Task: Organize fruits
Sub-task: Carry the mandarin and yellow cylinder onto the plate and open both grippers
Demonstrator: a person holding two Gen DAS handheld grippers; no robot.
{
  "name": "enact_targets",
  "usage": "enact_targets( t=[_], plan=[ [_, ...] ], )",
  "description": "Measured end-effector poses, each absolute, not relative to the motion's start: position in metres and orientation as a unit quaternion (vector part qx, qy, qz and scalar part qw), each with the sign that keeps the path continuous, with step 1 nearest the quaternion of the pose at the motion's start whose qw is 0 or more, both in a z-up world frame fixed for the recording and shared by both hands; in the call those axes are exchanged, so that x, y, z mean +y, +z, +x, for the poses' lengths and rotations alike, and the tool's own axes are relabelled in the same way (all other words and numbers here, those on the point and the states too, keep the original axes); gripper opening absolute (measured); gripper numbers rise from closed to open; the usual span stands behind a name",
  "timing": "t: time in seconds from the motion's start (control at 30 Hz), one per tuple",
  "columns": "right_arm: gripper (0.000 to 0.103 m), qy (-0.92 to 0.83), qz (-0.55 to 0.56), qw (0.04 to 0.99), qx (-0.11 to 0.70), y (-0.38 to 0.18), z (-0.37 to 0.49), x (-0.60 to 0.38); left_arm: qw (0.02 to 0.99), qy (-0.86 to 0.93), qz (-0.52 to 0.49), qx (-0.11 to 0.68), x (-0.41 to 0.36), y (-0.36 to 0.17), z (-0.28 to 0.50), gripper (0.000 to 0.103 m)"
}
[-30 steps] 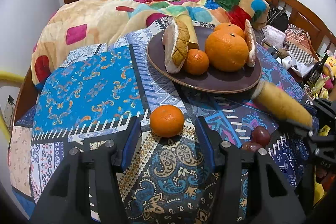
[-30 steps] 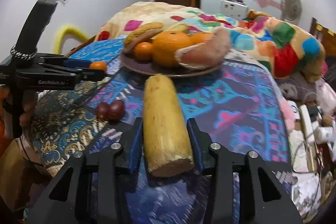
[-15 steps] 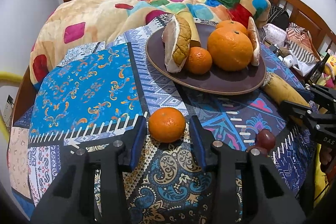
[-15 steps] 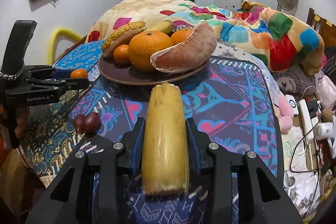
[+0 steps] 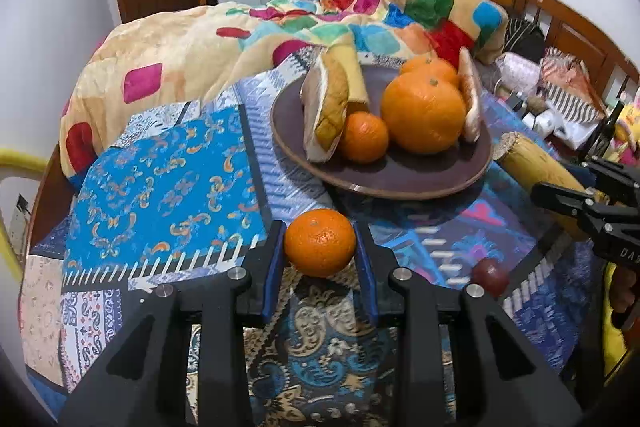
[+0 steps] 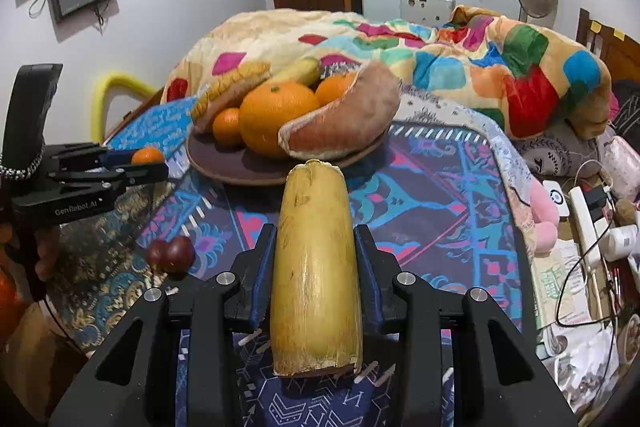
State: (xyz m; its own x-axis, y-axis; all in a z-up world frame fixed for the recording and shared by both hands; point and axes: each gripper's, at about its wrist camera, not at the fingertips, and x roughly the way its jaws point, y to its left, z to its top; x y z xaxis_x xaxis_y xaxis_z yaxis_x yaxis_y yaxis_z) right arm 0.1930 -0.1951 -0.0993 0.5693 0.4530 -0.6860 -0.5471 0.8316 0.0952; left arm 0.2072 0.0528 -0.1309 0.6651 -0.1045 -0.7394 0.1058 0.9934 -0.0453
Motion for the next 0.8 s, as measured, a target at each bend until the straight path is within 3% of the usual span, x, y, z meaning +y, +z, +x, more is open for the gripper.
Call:
enact_targets(
  t=[0.43,0.8],
  plan=[
    [0.035,0.280,-0.064,0.906,0.310,-0.053,0.212,-0.177,0.924,-0.078,0.013,0.374,0.028,-0.108,0.229,0.033],
    [0.035,0.279,-0.080,0.900,0.325,-0.052,0.263,-0.141,0.924,-0.064,0.018,0.376,0.029,-0.118,0.248,0.033]
  ],
)
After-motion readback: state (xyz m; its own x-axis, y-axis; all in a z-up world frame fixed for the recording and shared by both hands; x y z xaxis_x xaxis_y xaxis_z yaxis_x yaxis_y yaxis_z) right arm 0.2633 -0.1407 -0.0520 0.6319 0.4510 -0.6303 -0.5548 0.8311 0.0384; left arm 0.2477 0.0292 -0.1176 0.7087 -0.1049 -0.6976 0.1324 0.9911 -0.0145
